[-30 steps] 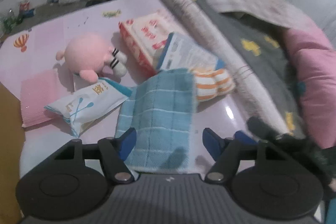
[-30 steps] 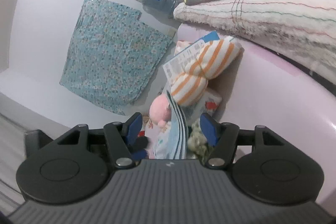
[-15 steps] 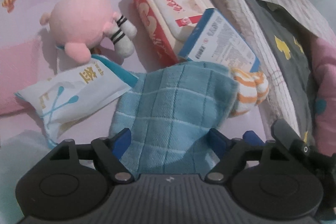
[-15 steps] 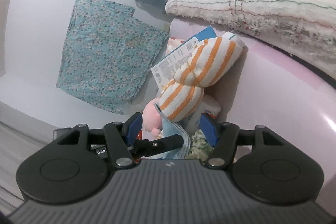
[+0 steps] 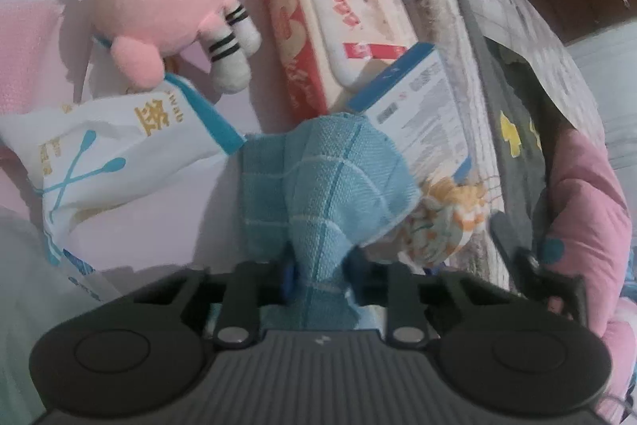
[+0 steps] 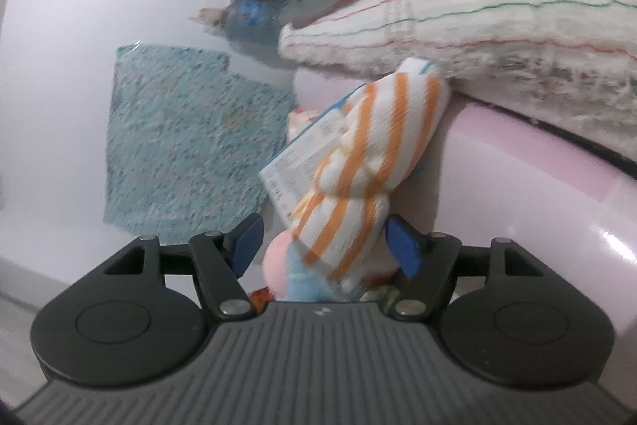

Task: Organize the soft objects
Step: 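Grasp the blue checkered towel with the left tool while the right tool grasps the orange-striped plush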

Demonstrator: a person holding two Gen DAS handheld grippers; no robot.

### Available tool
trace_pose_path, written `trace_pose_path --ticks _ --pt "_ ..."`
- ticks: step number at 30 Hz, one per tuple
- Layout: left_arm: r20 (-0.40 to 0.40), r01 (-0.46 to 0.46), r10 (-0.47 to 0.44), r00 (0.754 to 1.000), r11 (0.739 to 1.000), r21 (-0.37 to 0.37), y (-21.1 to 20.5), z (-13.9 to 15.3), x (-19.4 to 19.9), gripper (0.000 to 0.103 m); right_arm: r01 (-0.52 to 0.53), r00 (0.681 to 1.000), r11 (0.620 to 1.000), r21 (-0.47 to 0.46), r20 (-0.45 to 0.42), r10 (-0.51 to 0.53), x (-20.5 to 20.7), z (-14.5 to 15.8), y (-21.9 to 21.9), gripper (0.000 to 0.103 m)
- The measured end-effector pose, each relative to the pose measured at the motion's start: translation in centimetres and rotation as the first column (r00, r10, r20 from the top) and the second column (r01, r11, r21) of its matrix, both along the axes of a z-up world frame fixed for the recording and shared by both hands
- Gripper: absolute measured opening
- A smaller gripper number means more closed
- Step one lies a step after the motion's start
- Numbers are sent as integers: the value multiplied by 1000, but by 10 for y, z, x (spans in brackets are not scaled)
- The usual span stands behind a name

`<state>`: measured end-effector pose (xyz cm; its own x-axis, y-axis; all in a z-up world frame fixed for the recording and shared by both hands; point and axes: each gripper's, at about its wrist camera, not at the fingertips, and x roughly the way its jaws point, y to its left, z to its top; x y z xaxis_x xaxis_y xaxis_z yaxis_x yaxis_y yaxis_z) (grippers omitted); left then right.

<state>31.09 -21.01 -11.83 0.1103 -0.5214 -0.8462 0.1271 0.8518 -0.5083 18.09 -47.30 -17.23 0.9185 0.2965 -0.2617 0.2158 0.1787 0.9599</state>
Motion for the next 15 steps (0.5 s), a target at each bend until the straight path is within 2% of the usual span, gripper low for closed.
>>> trace_pose_path --ticks 3,6,8,9,15 --pt "47 4 -6 999 999 45 -2 10 -6 19 23 1000 1000 -7 -18 -23 7 0 2 64" --pt "95 8 -15 995 997 73 0 21 -12 16 45 997 998 -51 -52 -48 11 3 4 57" --pt "126 14 -23 992 997 76 2 31 -17 16 54 995 997 -60 -83 -59 14 0 4 43" --pt "144 16 -27 989 997 81 3 36 -19 16 54 994 997 -59 -87 -59 16 -1 3 41" --pt "247 28 -54 967 993 111 17 67 -36 16 62 994 992 -107 -78 -70 3 7 7 37"
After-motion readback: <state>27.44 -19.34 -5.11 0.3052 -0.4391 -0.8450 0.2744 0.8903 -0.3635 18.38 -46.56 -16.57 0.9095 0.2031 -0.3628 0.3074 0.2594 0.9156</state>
